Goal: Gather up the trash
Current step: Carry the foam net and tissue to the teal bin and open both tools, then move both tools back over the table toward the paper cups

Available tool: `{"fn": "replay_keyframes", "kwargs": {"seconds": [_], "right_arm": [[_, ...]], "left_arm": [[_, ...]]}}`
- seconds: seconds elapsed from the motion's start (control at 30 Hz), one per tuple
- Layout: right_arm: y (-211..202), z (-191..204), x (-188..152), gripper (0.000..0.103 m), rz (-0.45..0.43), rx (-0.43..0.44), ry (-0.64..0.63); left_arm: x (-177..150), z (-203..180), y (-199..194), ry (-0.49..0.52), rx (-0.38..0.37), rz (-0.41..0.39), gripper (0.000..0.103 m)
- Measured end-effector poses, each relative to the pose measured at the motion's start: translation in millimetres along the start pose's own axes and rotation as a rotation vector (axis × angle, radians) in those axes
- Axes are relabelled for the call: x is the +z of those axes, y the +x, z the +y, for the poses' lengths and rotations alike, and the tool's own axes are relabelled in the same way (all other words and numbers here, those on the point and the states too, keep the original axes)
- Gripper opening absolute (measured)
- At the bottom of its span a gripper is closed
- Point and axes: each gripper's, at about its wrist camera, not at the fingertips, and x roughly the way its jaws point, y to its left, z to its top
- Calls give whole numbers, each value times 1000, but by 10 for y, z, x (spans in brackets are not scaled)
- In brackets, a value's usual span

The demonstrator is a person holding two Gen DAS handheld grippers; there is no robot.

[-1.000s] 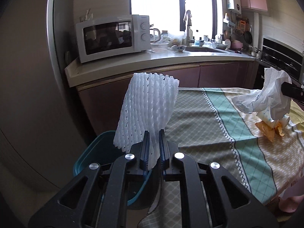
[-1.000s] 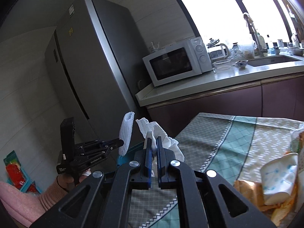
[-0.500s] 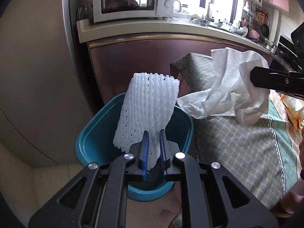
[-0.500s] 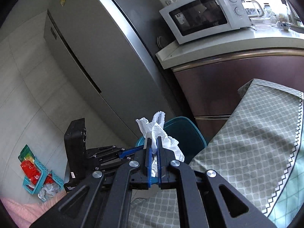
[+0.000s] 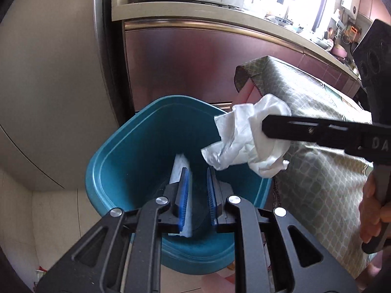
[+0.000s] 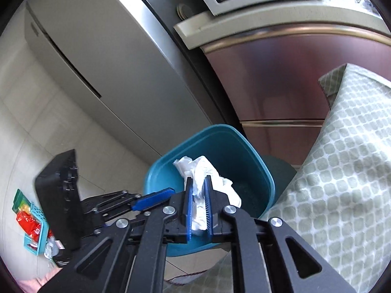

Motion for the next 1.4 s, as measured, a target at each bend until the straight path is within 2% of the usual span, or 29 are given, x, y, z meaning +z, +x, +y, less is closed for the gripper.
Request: {"fn": "replay_keyframes", "kwargs": {"seconds": [0.1, 0.13, 0.47, 0.57, 0.67, 0.93, 1.17, 1.4], "right_arm": [[70, -43, 19, 25, 4, -18, 10], [54, -48, 13, 26, 1, -20, 9], [-390, -185, -140, 30, -75, -13, 22], [-640, -158, -240, 31, -112, -16, -2], [-1018, -152, -442, 36, -157, -39, -38], [-1998, -333, -950, 41, -298, -188, -42], [-2851, -746, -1564, 44, -408, -376, 86], [-3464, -1292, -2004, 44, -500, -506, 253]], "left_arm": [[16, -52, 2, -3, 2, -9, 19], [13, -92, -18, 1, 3, -15, 19], [98, -366, -247, 17, -48, -103, 24], [32, -431, -426, 40, -69, -132, 28], [-6, -604, -601, 75, -101, -160, 32], [-42, -1296, -909, 193, -260, -209, 43], [-98, -2045, -875, 282, -398, -172, 44], [-149, -2763, -823, 372, -478, -144, 44]]}}
